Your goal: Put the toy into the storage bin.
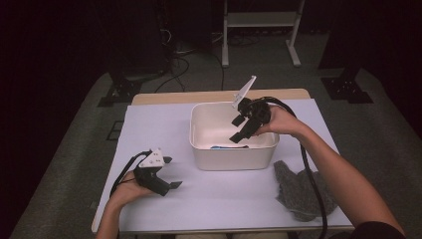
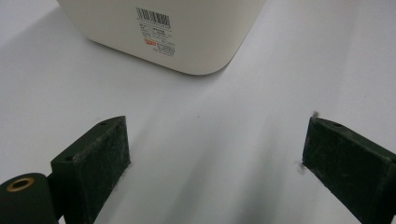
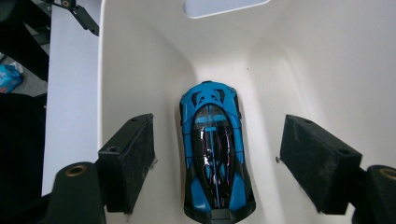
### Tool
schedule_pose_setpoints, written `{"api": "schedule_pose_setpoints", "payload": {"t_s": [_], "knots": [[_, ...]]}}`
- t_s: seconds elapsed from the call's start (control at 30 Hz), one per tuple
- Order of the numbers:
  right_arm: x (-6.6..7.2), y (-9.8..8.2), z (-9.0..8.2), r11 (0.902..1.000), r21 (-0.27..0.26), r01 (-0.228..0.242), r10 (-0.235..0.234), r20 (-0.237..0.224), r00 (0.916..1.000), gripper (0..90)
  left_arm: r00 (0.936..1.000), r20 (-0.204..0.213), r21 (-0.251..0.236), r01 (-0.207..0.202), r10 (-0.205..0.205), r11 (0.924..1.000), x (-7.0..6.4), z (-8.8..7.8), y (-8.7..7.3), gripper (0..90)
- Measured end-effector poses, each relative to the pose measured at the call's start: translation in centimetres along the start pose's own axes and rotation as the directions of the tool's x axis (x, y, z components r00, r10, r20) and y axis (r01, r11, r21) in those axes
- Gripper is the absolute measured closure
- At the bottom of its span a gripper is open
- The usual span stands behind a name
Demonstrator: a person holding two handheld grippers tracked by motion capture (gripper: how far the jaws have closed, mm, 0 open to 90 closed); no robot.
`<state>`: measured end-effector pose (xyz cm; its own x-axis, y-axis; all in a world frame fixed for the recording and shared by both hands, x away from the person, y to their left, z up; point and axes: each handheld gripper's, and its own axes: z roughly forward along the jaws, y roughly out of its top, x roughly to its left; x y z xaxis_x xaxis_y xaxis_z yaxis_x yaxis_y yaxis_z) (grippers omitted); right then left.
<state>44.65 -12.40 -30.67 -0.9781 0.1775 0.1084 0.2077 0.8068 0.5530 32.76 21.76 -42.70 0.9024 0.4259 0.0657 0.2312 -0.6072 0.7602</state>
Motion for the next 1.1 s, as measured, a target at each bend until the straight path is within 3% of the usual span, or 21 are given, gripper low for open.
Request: {"api": "schedule_pose_setpoints", "payload": {"t_s": [0.67,1.1], "knots": [[1.1,-1.4,-4.3,0.9968,-0.073,-0.033,0.037,0.055,0.9978,23.8,1.0,0.002,0.003,0.005,-0.005,1.0,0.0,0.1,-0.1,7.0],[2.3,-3.5,-6.7,0.9929,-0.107,-0.051,0.06,0.087,0.9944,23.3,1.0,0.008,-0.005,-0.005,0.005,1.0,-0.3,0.2,0.4,7.0]]}}
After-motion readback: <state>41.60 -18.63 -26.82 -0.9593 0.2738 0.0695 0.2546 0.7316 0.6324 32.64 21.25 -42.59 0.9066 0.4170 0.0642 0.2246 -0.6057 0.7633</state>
